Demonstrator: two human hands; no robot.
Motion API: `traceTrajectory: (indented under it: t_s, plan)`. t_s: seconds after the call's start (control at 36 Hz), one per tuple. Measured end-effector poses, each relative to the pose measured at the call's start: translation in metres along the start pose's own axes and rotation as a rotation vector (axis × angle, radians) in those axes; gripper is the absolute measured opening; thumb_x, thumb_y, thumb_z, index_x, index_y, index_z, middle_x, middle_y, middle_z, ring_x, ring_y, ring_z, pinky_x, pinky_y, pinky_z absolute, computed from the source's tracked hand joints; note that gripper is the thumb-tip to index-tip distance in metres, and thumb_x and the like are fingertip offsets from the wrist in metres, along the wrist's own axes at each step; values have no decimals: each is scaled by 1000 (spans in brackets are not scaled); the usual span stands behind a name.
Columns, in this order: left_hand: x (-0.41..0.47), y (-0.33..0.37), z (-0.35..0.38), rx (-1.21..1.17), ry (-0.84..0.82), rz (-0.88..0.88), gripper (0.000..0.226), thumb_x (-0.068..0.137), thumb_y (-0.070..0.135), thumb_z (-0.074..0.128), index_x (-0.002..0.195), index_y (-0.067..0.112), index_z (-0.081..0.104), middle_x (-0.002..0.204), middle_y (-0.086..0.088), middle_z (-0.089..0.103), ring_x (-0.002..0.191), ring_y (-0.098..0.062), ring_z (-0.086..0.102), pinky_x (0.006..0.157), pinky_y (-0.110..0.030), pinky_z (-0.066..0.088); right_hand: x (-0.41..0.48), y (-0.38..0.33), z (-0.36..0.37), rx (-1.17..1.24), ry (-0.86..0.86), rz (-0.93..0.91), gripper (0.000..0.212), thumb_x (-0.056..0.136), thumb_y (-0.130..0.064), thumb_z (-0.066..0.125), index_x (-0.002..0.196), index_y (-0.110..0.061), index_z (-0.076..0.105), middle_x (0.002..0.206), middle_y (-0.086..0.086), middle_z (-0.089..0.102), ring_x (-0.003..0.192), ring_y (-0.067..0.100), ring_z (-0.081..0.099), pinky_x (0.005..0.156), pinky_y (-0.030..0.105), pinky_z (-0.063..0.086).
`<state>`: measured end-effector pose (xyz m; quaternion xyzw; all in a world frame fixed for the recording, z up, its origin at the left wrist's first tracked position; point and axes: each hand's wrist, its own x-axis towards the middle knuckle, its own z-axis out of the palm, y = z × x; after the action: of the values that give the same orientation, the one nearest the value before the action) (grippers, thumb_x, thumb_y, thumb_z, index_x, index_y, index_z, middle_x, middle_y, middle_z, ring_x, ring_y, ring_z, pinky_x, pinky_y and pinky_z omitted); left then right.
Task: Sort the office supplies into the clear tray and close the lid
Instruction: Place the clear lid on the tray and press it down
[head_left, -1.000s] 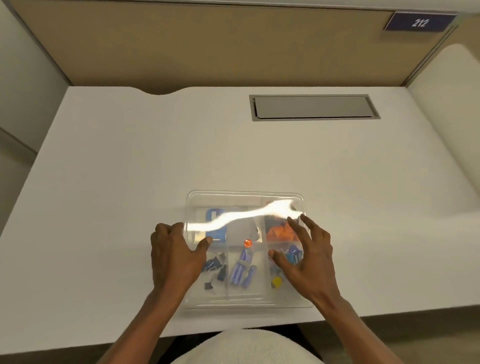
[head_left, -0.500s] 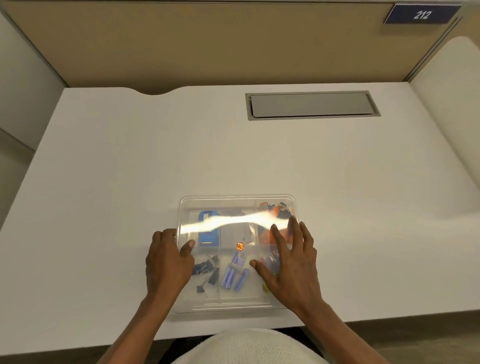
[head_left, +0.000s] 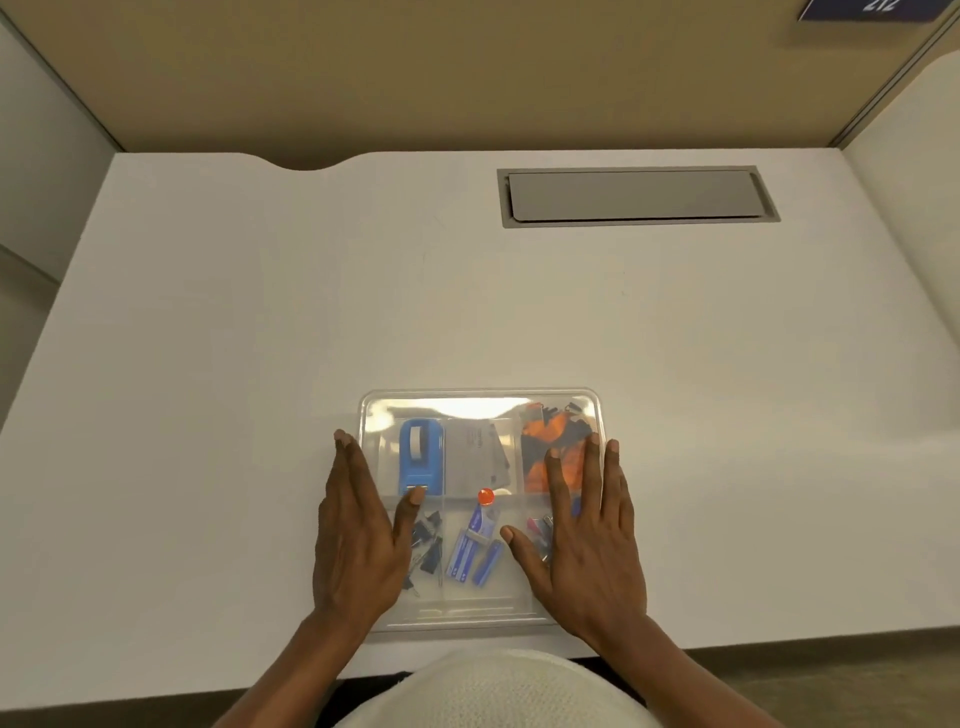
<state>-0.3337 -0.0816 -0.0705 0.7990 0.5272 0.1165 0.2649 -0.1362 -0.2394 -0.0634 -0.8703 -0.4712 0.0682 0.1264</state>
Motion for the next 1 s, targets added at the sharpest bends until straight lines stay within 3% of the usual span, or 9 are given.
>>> traceTrajectory:
  t_s: [0.14,0.33,0.42,0.5,0.61,0.81,1.0]
  plan:
    - [9,0,5,100,-30,27,111,83,86,29,160,19,-15,171,0,-11,158,-21,-1,123,-39,14,1,-1,-2,-15,-11,-4,98,90,-80,41,164,-23,12,172,14,-5,159,36,-3,122,60,27]
    - [11,0,1,173,-87,25,120,77,94,17,158,14,-20,170,-9,-15,157,-26,-7,126,-44,10,1,-3,-4,-28,-25,-5,98,90,-79,40,164,-21,11,172,14,-6,159,36,-4,123,60,26]
    - [15,7,0,157,-71,33,122,77,94,22,158,11,-20,169,-8,-20,157,-25,-13,127,-44,6,1,-3,-4,-37,-32,-8,98,91,-79,40,164,-21,10,172,15,-7,159,37,-5,122,61,26]
    - [26,9,-5,165,-44,144,120,81,88,33,159,10,-13,169,-10,-17,157,-26,-11,126,-46,6,1,-5,-5,-42,-37,-6,98,91,-78,40,164,-21,10,172,15,-8,159,37,-6,123,61,25]
    - [41,8,-6,144,-96,273,116,83,89,28,160,10,-9,170,-8,-14,158,-25,-8,127,-52,12,2,-7,-8,-32,-43,-3,98,91,-79,40,164,-21,10,172,14,-9,159,36,-7,122,61,25]
    - [44,3,-5,141,-123,234,126,72,96,30,161,16,-10,170,-3,-12,158,-21,-5,127,-48,13,1,-5,-6,-36,-45,-11,98,91,-78,41,164,-22,9,172,16,-8,159,37,-6,122,61,26]
    - [44,5,1,172,-111,221,122,74,98,20,161,18,-12,170,-2,-14,157,-22,-8,127,-47,6,2,-5,-7,-27,-31,-9,98,90,-78,42,164,-22,10,172,15,-8,159,37,-5,122,61,25]
